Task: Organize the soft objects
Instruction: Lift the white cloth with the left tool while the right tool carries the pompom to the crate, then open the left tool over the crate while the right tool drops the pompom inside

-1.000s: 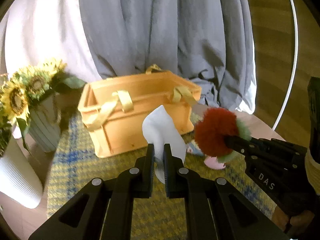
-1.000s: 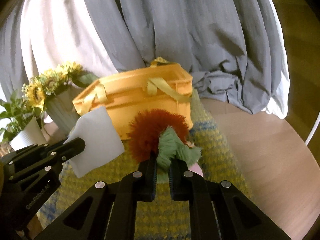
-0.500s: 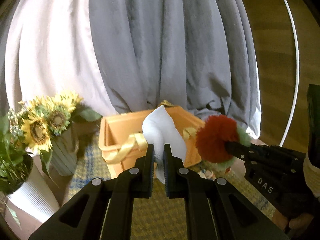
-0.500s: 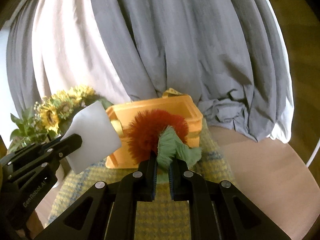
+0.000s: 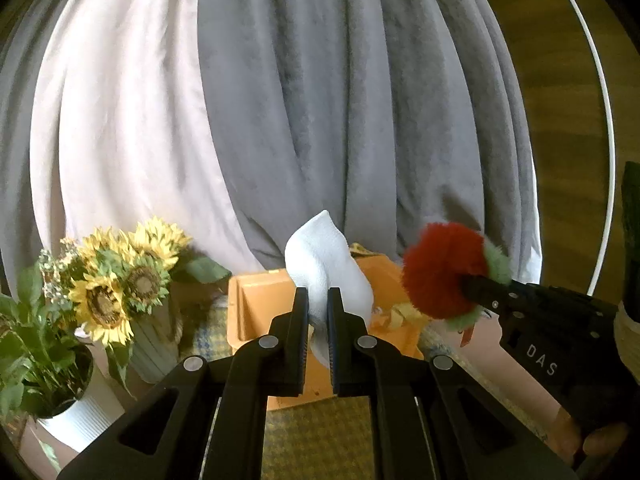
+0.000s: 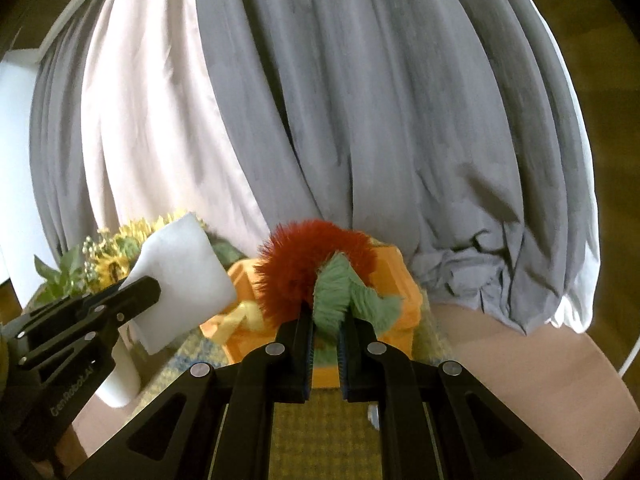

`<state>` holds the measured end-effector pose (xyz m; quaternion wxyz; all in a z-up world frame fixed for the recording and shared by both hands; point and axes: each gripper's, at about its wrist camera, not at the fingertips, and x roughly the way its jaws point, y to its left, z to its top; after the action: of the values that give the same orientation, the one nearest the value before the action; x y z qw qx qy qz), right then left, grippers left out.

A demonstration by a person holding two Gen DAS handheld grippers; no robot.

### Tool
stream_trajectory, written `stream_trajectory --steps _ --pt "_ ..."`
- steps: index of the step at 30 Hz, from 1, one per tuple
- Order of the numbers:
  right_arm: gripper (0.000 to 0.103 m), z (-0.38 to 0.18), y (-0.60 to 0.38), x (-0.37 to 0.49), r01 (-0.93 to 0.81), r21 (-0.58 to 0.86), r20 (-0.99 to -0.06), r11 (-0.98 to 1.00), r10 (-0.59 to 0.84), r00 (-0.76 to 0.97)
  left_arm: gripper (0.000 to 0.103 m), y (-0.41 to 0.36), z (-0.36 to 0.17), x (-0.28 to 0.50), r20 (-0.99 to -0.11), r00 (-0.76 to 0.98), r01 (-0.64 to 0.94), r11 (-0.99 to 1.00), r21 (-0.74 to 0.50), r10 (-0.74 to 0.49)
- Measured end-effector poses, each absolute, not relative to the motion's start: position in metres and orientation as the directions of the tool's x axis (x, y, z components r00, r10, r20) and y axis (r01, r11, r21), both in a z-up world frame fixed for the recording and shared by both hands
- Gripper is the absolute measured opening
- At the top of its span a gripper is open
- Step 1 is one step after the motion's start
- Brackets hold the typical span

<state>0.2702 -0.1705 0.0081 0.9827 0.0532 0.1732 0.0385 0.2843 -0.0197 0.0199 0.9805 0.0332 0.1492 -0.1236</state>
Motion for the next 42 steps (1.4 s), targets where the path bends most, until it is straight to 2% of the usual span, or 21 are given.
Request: stream_trajectory --steps 10,26,34,42 --pt "0.011 0.019 -0.172 0.295 -0.082 0.105 -0.305 0.991 0.111 0.946 0.010 -0.021 0.027 0.305 -0.271 0.939 0.227 0.973 0.032 -0.210" --pt "0.011 0.015 -0.177 0.348 -0.089 0.100 -0.312 0.991 0.116 0.943 0.010 -0.030 0.024 0.363 -0.276 0.937 0.232 0.972 0.034 -0.214" --pt "0.011 0.006 -0.180 0.381 -0.088 0.110 -0.339 0.990 0.121 0.933 0.010 -0.033 0.012 0.394 -0.305 0.926 0.240 0.971 0.018 -0.223" --pt "0.011 -0.014 -0.185 0.409 -0.082 0.129 -0.396 0.988 0.127 0.910 0.010 -0.041 -0.009 0.428 -0.376 0.897 0.256 0.967 0.008 -0.235"
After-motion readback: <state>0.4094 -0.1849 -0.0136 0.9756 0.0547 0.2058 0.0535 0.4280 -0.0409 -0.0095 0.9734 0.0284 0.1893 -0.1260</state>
